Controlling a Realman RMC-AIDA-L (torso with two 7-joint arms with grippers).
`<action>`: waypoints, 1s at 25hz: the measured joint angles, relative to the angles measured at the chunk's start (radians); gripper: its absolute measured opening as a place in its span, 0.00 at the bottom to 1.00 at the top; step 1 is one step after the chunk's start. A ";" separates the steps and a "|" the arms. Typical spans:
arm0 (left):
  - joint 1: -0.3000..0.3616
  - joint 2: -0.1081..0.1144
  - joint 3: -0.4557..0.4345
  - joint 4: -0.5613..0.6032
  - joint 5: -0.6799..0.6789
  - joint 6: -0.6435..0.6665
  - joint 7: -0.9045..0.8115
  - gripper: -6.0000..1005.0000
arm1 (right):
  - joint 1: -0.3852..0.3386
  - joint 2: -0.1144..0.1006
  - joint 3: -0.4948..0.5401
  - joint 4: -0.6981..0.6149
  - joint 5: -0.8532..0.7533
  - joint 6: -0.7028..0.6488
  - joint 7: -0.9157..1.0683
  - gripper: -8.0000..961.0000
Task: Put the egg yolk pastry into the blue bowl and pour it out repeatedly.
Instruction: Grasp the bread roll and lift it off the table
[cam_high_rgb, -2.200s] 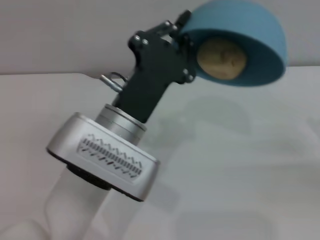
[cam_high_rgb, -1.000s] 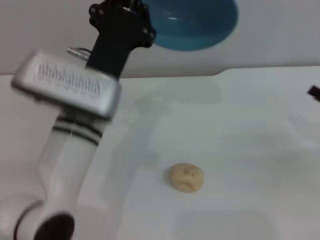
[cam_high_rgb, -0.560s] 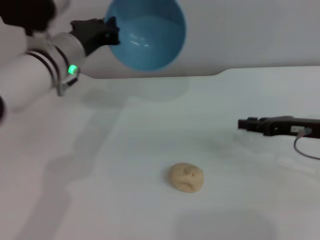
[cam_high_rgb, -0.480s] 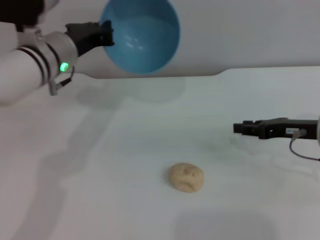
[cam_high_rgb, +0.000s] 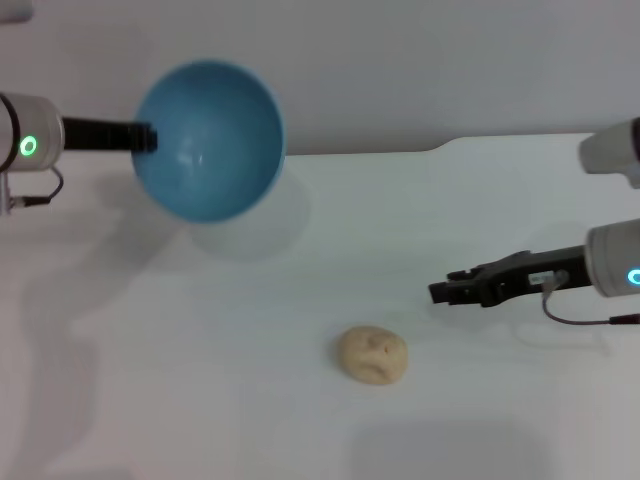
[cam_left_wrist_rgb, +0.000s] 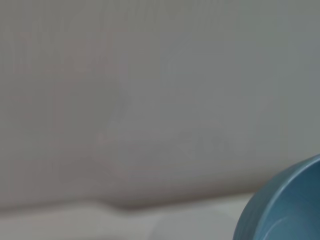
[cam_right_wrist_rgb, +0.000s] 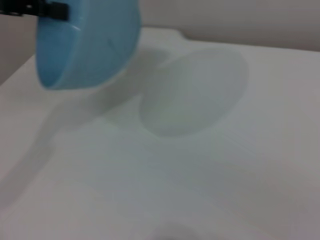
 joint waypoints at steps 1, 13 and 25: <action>-0.005 0.000 -0.002 -0.004 0.026 -0.035 -0.016 0.00 | 0.007 0.004 -0.018 -0.006 0.000 -0.005 0.001 0.38; -0.029 -0.002 -0.007 -0.059 0.104 -0.267 -0.049 0.00 | 0.132 0.027 -0.270 0.006 -0.003 0.018 0.079 0.38; -0.068 -0.003 0.001 -0.063 0.142 -0.320 -0.050 0.00 | 0.141 0.039 -0.342 0.107 0.005 0.097 0.131 0.38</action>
